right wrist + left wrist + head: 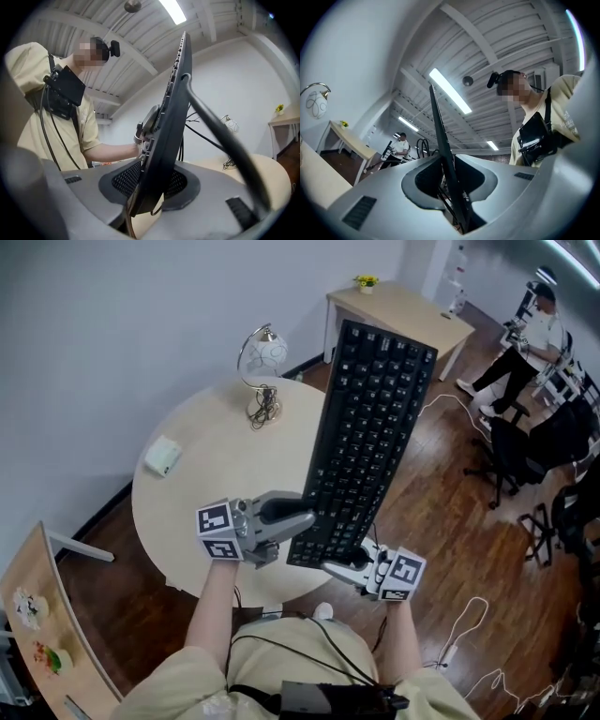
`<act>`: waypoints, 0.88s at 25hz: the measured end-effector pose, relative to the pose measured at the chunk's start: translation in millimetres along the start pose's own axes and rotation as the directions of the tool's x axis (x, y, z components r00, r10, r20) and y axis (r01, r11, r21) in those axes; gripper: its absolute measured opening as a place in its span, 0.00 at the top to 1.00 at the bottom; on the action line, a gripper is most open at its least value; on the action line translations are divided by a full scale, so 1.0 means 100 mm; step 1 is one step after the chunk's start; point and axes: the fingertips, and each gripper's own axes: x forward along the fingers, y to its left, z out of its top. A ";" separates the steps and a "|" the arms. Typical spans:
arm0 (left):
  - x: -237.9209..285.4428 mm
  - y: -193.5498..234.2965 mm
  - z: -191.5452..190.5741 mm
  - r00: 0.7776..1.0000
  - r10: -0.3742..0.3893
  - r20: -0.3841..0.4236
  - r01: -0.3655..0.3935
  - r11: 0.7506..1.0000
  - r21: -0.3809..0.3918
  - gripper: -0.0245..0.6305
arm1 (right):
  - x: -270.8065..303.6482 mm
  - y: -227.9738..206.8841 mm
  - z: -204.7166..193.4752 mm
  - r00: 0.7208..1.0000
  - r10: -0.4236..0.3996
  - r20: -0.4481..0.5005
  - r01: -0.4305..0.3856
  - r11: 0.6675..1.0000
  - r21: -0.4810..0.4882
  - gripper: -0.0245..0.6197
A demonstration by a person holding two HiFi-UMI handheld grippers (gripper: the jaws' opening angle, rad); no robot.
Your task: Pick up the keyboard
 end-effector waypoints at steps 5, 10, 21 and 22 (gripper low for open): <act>-0.02 -0.06 0.07 0.999 -0.034 0.006 0.034 0.999 0.033 0.85 | -0.02 -0.01 0.09 1.000 0.006 -0.019 -0.007 0.998 -0.061 0.75; -0.03 -0.11 0.14 0.998 -0.055 0.029 0.053 0.997 0.054 0.85 | -0.01 0.03 0.18 0.999 0.014 -0.032 -0.017 0.996 -0.087 0.75; 0.02 -0.14 0.18 0.996 -0.075 0.043 0.072 0.995 0.068 0.85 | -0.09 0.05 0.27 0.999 -0.003 -0.035 -0.002 0.993 -0.121 0.75; 0.03 -0.14 0.18 0.996 -0.075 0.046 0.072 0.995 0.066 0.85 | -0.10 0.05 0.28 0.999 -0.005 -0.032 0.001 0.992 -0.122 0.75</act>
